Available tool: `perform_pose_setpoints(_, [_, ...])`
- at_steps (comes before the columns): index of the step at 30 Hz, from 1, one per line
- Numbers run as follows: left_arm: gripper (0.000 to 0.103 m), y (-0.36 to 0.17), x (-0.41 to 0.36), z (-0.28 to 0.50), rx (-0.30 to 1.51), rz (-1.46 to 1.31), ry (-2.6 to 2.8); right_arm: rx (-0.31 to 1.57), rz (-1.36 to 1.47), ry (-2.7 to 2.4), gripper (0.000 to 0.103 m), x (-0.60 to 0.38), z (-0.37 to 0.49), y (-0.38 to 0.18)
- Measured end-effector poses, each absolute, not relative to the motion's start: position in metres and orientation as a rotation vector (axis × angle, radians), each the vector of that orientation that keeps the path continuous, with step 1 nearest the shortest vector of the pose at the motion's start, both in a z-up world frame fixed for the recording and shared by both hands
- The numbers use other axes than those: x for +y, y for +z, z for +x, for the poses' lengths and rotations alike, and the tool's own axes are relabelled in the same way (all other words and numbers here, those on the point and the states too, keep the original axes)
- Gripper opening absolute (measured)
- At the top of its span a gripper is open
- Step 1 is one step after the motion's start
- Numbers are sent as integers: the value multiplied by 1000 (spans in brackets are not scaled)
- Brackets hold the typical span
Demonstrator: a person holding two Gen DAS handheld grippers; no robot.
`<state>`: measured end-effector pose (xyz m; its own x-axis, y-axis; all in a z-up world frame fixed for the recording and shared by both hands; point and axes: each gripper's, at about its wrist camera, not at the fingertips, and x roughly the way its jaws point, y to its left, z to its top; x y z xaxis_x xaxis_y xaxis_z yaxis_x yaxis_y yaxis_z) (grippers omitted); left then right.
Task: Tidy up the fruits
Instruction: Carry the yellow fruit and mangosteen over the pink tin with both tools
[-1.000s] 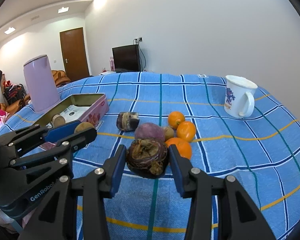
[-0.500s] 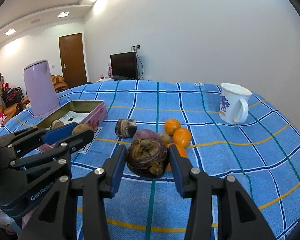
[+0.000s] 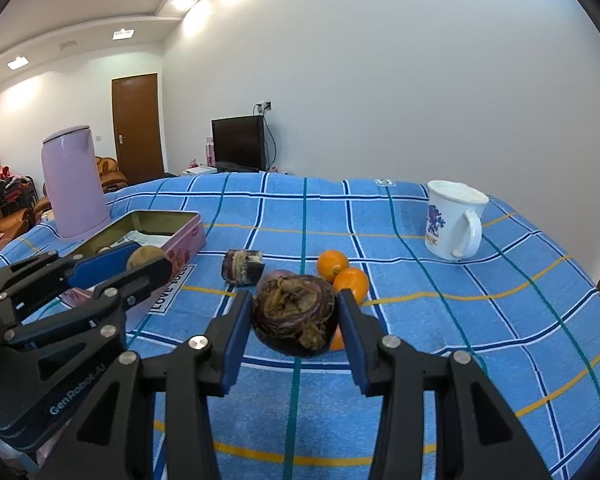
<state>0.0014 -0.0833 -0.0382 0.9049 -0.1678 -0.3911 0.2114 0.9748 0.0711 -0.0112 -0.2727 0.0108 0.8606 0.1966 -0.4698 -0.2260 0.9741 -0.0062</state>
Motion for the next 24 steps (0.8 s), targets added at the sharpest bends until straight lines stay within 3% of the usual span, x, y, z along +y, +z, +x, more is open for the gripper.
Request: perform_pose_setpoints(24, [28,-18,-32,-7,373,80,-53,441,-135,249,46,-232,1,26])
